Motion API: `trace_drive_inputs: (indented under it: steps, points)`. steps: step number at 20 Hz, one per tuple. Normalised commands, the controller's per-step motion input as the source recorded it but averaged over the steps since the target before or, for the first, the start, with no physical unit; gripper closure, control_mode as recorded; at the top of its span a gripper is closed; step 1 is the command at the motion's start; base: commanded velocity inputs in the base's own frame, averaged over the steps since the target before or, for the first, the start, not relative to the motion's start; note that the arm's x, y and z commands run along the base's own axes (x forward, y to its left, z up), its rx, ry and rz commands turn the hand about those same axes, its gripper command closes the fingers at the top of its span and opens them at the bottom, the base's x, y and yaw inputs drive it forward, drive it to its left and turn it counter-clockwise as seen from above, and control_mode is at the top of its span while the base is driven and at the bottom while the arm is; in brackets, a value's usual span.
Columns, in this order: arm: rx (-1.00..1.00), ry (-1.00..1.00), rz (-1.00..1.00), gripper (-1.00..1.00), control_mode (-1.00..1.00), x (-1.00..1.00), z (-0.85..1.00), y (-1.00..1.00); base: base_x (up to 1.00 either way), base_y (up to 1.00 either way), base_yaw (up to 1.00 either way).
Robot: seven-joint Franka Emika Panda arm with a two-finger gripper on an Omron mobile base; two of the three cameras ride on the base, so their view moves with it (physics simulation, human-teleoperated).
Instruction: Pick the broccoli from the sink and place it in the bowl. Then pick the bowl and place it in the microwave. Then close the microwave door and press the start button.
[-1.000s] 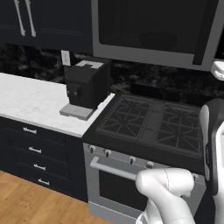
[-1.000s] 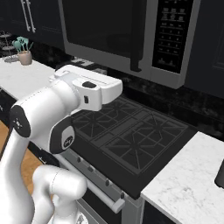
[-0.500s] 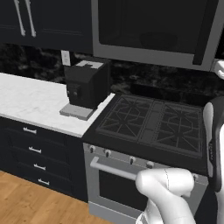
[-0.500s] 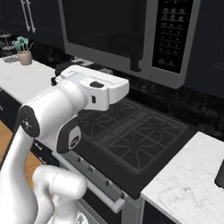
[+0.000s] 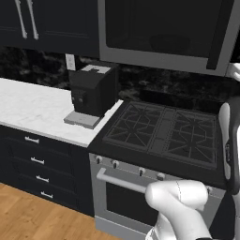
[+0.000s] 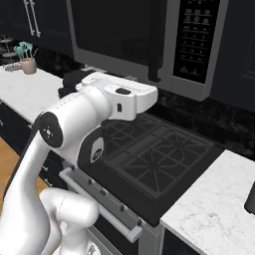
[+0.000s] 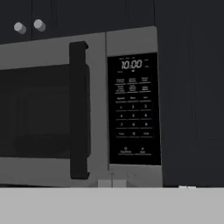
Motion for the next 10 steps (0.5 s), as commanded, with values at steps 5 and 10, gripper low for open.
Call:
trace_drive_inputs:
  steps: [5, 10]
  points:
    - [0.00, 0.03, 0.00, 1.00, -1.00, 0.32, -0.01, -0.23, 0.00, 0.00, 0.00]
    - [0.00, 0.03, 0.00, 1.00, -1.00, 0.31, 0.00, -0.35, 0.00, 0.00, 0.00]
